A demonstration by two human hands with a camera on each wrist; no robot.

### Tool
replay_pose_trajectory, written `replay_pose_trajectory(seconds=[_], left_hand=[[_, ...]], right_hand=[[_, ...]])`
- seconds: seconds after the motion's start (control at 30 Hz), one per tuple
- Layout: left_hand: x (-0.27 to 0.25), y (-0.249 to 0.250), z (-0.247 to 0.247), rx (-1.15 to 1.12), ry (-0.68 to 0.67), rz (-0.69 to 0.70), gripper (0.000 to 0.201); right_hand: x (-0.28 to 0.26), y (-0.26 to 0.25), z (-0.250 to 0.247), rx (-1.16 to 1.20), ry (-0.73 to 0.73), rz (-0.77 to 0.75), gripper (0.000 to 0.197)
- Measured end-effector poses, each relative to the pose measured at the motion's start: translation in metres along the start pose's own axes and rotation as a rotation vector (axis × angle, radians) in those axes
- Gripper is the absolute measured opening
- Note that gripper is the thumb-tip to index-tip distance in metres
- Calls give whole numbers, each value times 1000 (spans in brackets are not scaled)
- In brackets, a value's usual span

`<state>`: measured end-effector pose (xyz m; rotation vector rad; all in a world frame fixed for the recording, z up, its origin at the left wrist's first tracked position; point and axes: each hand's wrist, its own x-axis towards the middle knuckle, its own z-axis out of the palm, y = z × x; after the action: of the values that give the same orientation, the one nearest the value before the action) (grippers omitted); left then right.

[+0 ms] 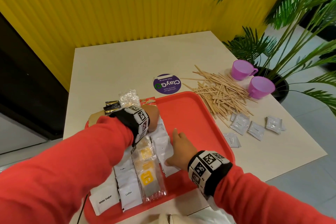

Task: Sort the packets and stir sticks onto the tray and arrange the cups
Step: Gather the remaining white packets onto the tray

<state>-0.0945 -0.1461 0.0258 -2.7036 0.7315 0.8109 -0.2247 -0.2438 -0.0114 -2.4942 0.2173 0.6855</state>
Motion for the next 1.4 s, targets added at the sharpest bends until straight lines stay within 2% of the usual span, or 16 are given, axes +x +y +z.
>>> replay_pose_trajectory(seconds=[0.1, 0.13, 0.2, 0.27, 0.33, 0.4, 0.53, 0.57, 0.63, 0.73, 0.87, 1.0, 1.17, 1.3, 1.4], left_hand=[[-1, -1, -2, -46, -90, 66, 12], [-3, -1, -2, -61, -118, 85, 14], [-10, 3, -1, -108, -170, 118, 13], [-16, 7, 0, -103, -183, 146, 9], [-20, 9, 0, -67, -204, 150, 19], [-19, 9, 1, -124, -226, 154, 18], [-22, 12, 8, -22, -93, 134, 10], [-22, 14, 10, 5, -87, 120, 14], [-23, 20, 12, 50, -83, 132, 14], [-22, 22, 9, 38, -125, 167, 24], [-20, 27, 11, 120, -113, 167, 12], [-18, 26, 14, 128, -104, 134, 31], [-18, 27, 12, 106, -167, 179, 16], [-14, 29, 16, 86, -142, 161, 32], [-18, 31, 13, 101, -154, 149, 31]], right_hand=[[-6, 1, -1, -21, -68, 8, 79], [-7, 2, 1, -18, -71, -5, 80], [-9, 3, 3, -8, -53, -30, 97], [-10, 2, 4, -35, -40, -69, 106], [-9, 0, 4, -90, -37, -106, 103], [-7, -1, 4, -113, -22, -102, 97], [-6, 0, 3, -55, -5, -65, 81], [-6, 1, 4, -45, 7, -72, 77], [-6, 4, 6, -45, 28, -92, 71], [-8, 8, 8, -54, 37, -124, 67], [-10, 9, 7, -49, 39, -127, 64], [-9, 8, 6, -45, 37, -138, 59], [-9, 8, 5, -3, 45, -133, 58], [-11, 9, 4, 5, 56, -134, 54], [-12, 9, 4, 4, 52, -137, 55]])
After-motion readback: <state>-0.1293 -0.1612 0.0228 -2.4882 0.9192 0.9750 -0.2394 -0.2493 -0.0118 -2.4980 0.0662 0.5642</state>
